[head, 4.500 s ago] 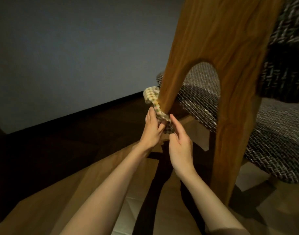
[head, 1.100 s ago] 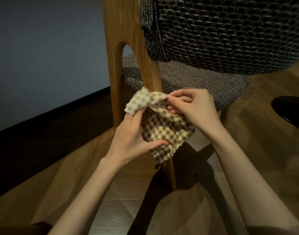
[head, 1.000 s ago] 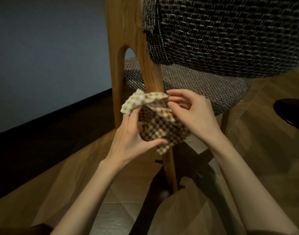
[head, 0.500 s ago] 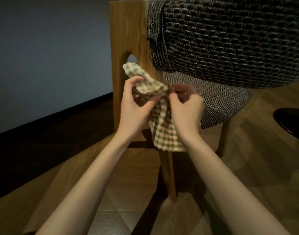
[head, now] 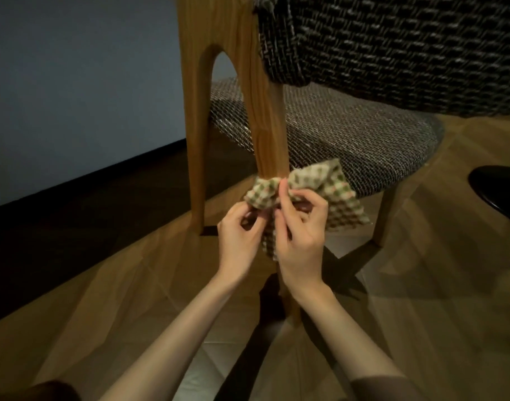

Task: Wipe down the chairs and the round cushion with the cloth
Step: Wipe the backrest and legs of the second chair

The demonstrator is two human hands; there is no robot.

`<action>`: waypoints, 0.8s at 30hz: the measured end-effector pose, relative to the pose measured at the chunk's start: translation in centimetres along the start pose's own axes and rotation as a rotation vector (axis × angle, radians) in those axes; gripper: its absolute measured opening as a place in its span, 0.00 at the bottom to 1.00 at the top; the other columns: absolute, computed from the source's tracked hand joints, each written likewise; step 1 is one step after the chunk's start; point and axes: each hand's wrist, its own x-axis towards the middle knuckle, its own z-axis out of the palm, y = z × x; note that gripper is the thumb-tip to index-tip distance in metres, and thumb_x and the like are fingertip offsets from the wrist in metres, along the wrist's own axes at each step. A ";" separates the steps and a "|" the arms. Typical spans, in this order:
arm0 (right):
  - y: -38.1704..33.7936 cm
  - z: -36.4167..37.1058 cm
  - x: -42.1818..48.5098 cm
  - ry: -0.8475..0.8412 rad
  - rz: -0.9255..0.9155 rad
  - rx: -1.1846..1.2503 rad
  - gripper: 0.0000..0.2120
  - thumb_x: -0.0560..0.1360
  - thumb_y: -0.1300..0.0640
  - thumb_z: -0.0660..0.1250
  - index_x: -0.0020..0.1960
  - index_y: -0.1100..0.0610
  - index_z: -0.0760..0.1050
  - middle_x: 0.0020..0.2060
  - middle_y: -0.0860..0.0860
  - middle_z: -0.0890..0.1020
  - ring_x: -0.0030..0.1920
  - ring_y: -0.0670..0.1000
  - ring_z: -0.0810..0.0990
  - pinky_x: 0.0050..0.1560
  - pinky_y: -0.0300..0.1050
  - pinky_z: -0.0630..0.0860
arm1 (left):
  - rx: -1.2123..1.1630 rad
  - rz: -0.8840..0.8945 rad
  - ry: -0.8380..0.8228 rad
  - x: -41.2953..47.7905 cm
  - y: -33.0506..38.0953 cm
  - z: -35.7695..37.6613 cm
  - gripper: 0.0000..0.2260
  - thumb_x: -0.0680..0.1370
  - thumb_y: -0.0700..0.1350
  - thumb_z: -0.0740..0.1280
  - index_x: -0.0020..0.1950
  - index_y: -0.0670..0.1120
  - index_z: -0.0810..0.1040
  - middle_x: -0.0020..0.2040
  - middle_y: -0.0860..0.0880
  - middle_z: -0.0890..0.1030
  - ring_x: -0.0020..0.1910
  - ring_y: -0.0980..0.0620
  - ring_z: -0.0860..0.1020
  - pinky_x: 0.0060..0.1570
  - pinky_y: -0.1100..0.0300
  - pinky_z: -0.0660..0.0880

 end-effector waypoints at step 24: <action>6.0 0.4 -10.4 -0.229 0.685 0.384 0.10 0.76 0.54 0.68 0.55 0.56 0.81 0.37 0.38 0.83 0.39 0.36 0.81 0.38 0.27 0.73 | -0.254 -0.356 -0.322 -5.2 -9.0 1.9 0.10 0.79 0.39 0.64 0.58 0.45 0.80 0.47 0.55 0.84 0.48 0.55 0.83 0.44 0.62 0.80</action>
